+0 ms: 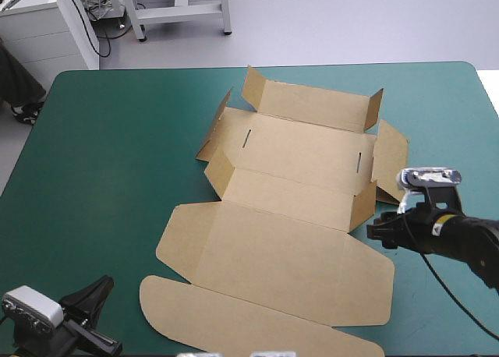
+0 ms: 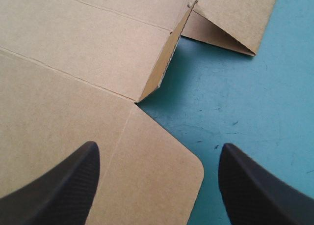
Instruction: Fold the box
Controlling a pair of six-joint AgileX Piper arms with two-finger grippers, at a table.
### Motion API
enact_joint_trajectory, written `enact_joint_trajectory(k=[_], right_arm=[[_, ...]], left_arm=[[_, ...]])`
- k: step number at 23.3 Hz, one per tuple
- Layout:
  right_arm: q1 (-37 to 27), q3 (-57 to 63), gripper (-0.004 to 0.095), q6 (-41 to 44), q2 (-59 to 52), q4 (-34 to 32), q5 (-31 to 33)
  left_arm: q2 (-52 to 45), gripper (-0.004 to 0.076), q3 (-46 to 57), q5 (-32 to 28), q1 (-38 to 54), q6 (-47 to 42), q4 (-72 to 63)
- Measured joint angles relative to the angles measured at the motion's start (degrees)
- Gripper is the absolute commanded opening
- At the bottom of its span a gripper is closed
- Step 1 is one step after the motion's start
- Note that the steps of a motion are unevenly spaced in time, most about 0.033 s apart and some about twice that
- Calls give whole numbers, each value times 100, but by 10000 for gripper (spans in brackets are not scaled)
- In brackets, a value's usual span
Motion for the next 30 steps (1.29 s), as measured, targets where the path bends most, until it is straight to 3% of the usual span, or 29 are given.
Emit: enact_joint_trajectory(k=[7,13,18,26,30], right_arm=[[0,-723,620,-7,1763,115,92],[-12,-865,607,-7,3075,171,-439],[-18,-883,379,-7,3836,197,-578],[-18,-1424,-23,-12,3962,210,-351],[-22,-1614,-16,-83,3968,183,-172]], left_arm=[[0,-8,0,0,0,11,0],[0,-8,0,0,0,11,0],[0,-8,0,0,0,11,0],[0,-8,0,0,0,11,0],[0,-8,0,0,0,11,0]])
